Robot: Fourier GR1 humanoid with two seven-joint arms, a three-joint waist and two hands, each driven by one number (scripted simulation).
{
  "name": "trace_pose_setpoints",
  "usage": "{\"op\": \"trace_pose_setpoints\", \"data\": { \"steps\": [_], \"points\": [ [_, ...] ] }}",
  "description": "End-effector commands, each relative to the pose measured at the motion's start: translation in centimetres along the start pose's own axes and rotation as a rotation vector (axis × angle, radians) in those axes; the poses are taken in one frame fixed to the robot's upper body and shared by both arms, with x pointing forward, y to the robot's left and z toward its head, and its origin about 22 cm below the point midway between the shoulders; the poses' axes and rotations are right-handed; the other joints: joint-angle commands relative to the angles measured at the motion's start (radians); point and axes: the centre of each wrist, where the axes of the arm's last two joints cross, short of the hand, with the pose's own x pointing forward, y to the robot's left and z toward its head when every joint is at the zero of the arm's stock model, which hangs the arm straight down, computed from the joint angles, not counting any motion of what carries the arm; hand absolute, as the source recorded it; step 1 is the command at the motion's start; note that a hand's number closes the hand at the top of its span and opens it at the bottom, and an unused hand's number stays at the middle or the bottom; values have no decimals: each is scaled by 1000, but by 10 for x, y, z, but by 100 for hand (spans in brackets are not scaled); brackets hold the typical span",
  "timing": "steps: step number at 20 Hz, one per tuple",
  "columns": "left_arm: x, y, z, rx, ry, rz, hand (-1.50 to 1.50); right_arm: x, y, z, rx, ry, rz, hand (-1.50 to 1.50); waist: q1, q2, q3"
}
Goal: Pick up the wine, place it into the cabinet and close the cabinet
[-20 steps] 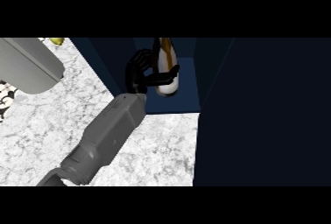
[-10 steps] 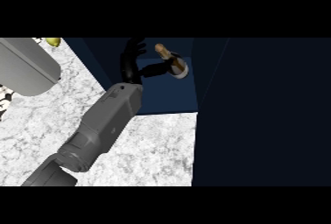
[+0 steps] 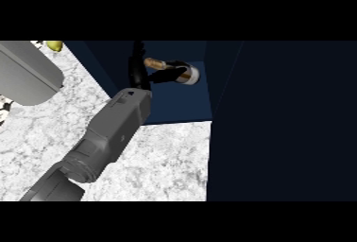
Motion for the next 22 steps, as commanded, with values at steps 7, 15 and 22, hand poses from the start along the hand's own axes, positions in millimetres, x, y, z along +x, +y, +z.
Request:
{"op": "trace_pose_setpoints", "data": {
  "steps": [7, 15, 22],
  "points": [
    [-11, 44, -24, 31, -31, -31, -150, 30, 5, 19, 64, -59, -46, -150, 8, 5, -2],
    [7, 13, -13, -115, -144, 63, -150, 31, 5, 26, 30, -64, -47, -150, 36, -10, -1],
    [20, -6, -1, -186, -216, 217, -150, 46, 5, 33, 29, -45, -32, -150, 55, -17, -2]
  ]
}}
